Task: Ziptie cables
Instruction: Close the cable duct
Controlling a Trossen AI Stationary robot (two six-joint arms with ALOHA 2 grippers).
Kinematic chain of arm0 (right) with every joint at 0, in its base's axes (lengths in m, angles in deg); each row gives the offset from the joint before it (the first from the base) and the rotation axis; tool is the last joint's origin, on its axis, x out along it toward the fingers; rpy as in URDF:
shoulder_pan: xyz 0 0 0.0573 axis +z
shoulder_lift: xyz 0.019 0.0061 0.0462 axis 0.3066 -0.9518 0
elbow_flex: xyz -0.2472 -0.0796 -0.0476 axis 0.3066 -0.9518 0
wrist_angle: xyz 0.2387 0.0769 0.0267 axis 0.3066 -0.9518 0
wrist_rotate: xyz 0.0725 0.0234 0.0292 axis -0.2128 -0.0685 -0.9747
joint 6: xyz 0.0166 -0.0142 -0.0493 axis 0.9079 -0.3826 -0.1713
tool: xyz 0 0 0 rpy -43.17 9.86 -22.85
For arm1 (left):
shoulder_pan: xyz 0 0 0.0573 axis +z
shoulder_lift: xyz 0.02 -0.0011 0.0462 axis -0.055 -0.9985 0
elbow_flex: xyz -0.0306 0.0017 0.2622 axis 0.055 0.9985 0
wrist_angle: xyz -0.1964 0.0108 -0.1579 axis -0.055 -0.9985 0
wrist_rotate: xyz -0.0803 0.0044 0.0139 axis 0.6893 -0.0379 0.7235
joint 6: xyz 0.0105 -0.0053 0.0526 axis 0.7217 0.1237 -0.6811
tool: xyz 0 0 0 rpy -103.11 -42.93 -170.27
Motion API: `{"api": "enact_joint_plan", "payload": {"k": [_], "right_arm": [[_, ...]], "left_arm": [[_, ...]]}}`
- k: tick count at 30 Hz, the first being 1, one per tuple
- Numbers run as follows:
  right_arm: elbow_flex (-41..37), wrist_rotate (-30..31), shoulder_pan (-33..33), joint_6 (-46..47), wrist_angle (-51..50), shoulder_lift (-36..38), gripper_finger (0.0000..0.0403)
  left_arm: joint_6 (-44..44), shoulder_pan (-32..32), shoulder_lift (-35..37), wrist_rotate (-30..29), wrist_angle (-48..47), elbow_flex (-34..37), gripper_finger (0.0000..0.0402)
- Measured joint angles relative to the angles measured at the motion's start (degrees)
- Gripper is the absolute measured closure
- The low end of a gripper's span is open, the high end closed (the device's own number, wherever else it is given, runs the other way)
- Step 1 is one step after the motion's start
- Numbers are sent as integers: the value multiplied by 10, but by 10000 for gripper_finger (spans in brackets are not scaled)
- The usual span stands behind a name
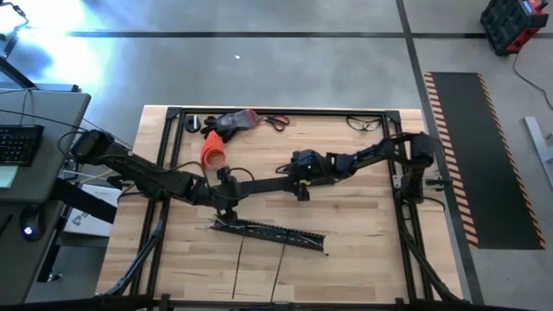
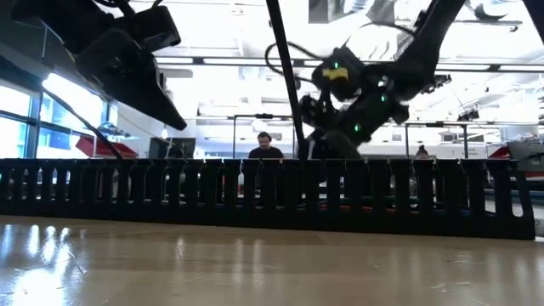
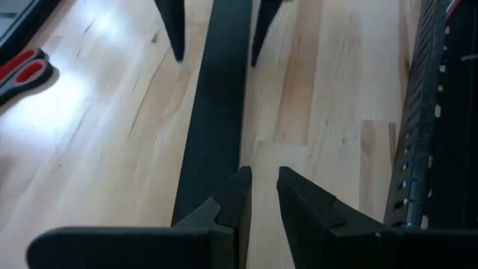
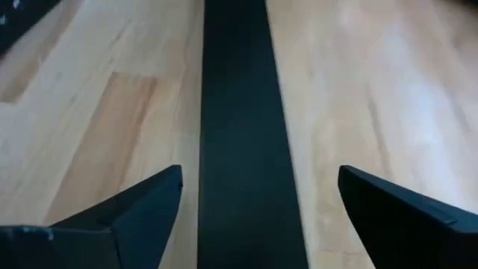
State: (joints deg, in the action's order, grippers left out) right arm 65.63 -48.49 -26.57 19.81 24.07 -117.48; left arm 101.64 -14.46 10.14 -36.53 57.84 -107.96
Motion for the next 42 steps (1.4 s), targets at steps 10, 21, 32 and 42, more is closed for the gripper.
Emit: {"api": "enact_joint_plan", "payload": {"k": [10, 21, 32, 42], "right_arm": [[-3, -39, -11, 28, 81, -98, 97], [-1, -20, -8, 73, 90, -116, 194], [24, 120, 59, 169, -52, 8, 194], [172, 189, 176, 281, -194, 20, 194]], "left_arm": [[5, -14, -1, -21, 0, 0, 351], [7, -56, 1, -90, 5, 0, 367], [3, -115, 92, -112, -49, -6, 401], [-30, -185, 206, -115, -64, -7, 401]]}}
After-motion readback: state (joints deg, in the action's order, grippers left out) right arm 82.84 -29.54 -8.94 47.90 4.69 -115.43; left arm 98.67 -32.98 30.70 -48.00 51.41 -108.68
